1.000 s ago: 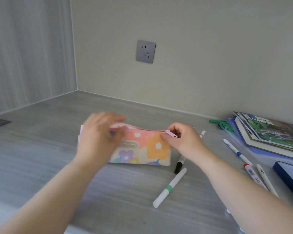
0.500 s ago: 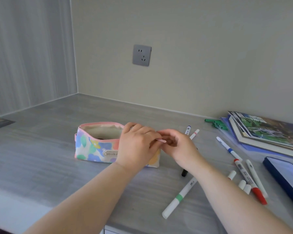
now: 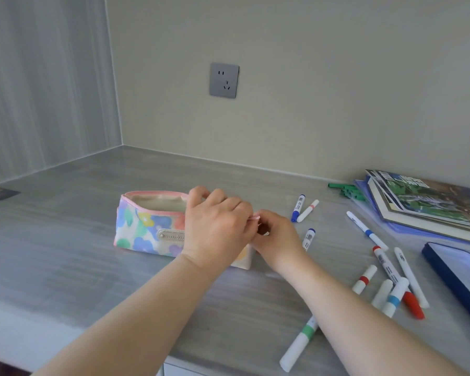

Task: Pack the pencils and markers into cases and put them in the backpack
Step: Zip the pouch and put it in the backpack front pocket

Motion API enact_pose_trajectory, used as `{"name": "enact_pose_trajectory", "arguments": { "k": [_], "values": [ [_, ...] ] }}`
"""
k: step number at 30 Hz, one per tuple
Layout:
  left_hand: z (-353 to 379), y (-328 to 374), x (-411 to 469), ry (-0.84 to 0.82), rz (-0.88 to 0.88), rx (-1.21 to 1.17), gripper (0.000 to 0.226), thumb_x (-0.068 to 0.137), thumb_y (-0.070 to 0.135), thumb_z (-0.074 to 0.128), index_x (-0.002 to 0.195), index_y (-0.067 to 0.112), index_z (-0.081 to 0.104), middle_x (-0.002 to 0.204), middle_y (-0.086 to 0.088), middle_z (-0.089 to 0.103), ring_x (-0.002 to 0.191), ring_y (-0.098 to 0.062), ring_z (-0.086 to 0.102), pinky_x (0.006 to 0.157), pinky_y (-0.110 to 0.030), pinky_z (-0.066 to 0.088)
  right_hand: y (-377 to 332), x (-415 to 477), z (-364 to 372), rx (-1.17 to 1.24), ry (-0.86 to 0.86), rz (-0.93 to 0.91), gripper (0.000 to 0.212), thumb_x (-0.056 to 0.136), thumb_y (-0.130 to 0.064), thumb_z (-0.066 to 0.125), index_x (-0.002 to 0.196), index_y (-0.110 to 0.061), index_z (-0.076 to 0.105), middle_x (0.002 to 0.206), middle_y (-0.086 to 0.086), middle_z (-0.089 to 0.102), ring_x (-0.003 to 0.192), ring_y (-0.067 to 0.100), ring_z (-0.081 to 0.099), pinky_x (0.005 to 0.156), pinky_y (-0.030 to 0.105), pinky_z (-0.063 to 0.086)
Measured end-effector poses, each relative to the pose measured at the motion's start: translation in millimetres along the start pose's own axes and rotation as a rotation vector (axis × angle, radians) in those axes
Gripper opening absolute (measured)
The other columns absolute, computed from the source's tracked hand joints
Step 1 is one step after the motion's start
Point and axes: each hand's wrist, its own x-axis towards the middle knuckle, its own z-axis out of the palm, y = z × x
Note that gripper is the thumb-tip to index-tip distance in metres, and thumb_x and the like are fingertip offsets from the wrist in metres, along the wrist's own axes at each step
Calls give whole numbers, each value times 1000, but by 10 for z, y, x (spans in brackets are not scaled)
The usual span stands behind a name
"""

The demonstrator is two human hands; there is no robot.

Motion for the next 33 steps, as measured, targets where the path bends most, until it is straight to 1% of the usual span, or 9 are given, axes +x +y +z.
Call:
{"name": "enact_pose_trajectory", "arguments": {
  "k": [5,9,12,15,18,22,26,29,33],
  "values": [
    [-58,-95,-180,-71,-5,-183,25,69,18,53,45,16,61,36,2,55,35,-21,51,54,-26,27,35,-21,1,78,-9,2,36,83,-10,60,57,-32,51,44,-28,55,43,0,46,50,13,37],
    [-210,-146,-104,-355,-516,-699,8,75,12,66,73,15,73,55,11,60,51,2,55,54,-5,39,23,-42,9,33,-31,-8,33,79,-16,68,55,-31,50,44,-27,53,43,1,42,52,17,33],
    [-170,-236,11,-485,-615,-788,18,75,8,68,65,23,65,58,13,56,42,9,51,41,1,35,19,-60,-1,-8,-35,-20,35,78,-17,68,54,-32,48,47,-14,52,46,0,42,49,14,30],
    [-176,-270,159,-536,-683,-813,32,74,5,67,55,28,56,58,9,57,58,-7,60,69,-16,51,-11,-70,-20,-15,-34,-18,36,78,-16,68,54,-31,47,53,-9,42,46,3,40,48,13,32],
    [-145,-319,205,-490,-683,-601,33,74,7,63,53,29,49,59,16,53,87,-24,59,97,-34,35,-30,-53,-39,-16,-43,-4,37,79,-12,67,54,-27,44,55,-6,42,51,7,37,50,13,33],
    [-160,-676,227,-283,-763,-414,19,75,7,62,65,22,54,78,6,64,104,-22,55,78,-28,18,2,-17,-156,13,-49,69,39,78,-3,66,52,-21,43,54,-3,45,57,17,43,72,47,51],
    [-211,-1297,30,-116,-964,-422,14,70,15,64,83,19,62,79,-5,63,109,-29,55,86,-28,31,56,-5,-250,48,-88,119,38,77,-2,66,53,-19,44,58,2,49,67,20,49,79,55,51],
    [-170,-1422,-104,-89,-995,-520,17,72,10,63,70,23,52,65,11,49,95,-33,56,98,-39,40,56,-4,-221,-17,-89,83,38,78,-4,66,53,-21,43,61,2,49,68,19,46,78,50,49],
    [-157,-1257,-127,-131,-1059,-780,46,86,14,57,129,13,41,96,0,53,96,-16,46,79,-15,36,67,-19,-237,-26,-86,86,35,79,-6,65,56,-22,44,60,-5,50,55,0,47,68,27,42]
  ]
}}
